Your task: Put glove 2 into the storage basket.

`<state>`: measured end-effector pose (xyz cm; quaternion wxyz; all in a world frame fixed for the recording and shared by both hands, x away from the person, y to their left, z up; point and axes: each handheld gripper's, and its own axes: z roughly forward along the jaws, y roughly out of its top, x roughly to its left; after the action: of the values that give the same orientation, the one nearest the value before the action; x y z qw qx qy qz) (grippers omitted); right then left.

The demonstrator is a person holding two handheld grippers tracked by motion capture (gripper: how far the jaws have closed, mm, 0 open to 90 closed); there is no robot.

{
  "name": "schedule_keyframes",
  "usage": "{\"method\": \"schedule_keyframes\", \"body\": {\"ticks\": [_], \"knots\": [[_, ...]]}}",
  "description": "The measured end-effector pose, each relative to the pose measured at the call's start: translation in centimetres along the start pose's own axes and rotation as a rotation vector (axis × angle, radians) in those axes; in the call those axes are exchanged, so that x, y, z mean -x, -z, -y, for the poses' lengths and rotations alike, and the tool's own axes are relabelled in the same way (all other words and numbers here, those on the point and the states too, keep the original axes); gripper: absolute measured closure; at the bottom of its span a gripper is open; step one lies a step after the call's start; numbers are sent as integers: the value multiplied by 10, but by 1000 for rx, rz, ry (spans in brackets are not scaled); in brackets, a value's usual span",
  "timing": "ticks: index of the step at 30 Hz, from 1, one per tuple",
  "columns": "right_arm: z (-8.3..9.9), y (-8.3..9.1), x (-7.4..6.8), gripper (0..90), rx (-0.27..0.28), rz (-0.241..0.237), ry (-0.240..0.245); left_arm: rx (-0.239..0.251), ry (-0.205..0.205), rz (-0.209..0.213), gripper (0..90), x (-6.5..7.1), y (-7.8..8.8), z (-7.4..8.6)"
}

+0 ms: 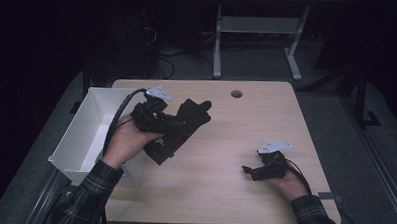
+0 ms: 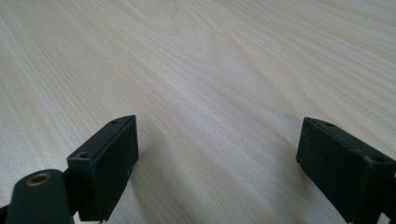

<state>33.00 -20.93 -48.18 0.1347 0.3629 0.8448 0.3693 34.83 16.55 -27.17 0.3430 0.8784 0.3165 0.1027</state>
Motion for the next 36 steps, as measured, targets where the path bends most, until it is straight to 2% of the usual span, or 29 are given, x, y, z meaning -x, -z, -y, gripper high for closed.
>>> {"method": "schedule_keyframes", "body": {"ticks": [5, 12, 20, 24, 29, 36], "knots": [[0, 0, -1, 125, 1, 3, -3, 5, 37, -34, 660, -20, 19, 4], [0, 0, -1, 124, 0, 5, -4, 37, 117, -103, 659, -50, 46, 20], [0, 0, -1, 124, 0, 5, -1, 62, 236, -195, 659, -88, 75, 49], [0, 0, -1, 123, 0, 6, -2, 71, 290, -226, 659, -101, 83, 64], [0, 0, -1, 110, -3, -2, 3, 53, 341, -250, 658, -110, 77, 83], [0, 0, 0, 101, -7, -12, 11, -24, 394, -288, 657, -122, 45, 107]]}}
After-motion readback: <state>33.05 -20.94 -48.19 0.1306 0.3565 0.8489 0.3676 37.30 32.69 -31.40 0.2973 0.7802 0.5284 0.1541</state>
